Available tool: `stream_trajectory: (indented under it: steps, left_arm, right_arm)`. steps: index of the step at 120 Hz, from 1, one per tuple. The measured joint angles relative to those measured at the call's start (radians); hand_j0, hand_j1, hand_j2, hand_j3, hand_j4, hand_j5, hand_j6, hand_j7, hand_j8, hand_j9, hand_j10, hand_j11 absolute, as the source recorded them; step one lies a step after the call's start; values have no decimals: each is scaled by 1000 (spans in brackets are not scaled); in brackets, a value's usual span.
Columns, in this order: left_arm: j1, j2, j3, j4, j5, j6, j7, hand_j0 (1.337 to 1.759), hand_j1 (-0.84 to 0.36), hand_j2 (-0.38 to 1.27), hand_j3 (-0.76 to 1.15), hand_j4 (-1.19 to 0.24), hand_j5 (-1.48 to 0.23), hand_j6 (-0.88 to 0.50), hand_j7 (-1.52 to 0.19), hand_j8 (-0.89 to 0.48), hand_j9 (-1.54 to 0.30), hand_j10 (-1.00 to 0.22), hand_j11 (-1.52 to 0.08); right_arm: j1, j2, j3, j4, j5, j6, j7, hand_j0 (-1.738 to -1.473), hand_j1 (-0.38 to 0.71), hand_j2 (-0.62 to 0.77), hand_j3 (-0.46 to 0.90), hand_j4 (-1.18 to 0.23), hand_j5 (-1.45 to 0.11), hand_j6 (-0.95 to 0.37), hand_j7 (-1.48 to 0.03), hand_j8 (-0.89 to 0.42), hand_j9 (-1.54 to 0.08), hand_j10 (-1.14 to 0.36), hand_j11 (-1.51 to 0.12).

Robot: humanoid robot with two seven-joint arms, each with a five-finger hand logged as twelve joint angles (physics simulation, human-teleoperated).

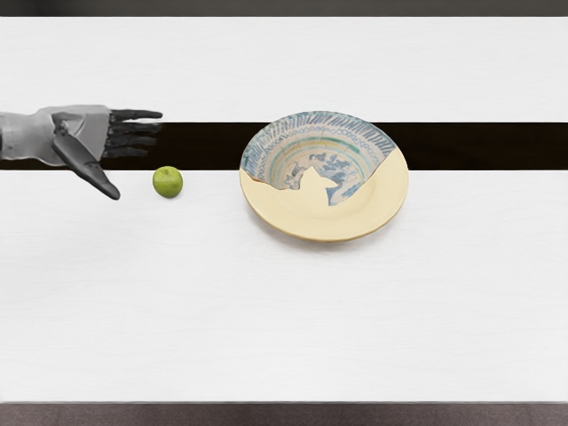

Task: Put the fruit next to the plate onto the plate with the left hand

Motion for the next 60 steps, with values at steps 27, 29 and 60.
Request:
stream_trajectory:
  steps: [27,29,60]
  left_arm:
    - [-12,-32,1,5,19,0,4,1658,336,3,0,-12,-15,-12,-15,-12,-15,-12,-15]
    - [-13,-32,2,5,37,0,5,1658,336,3,0,-12,-15,-13,-15,-12,-15,-12,-15]
    - [-318,-69,309,13,201,237,53,1658,336,3,0,-13,-15,-14,-15,-13,-15,-13,-15]
  right_arm:
    - [-6,0,0,0,0,0,0,-1658,-349,0,0,0,0,-1,0,0,0,0,0]
    - [-6,0,0,0,0,0,0,-1658,-349,0,0,0,0,-1,0,0,0,0,0]
    - [-8,0,0,0,0,0,0,-1658,-349,0,0,0,0,-1,0,-1,0,0,0]
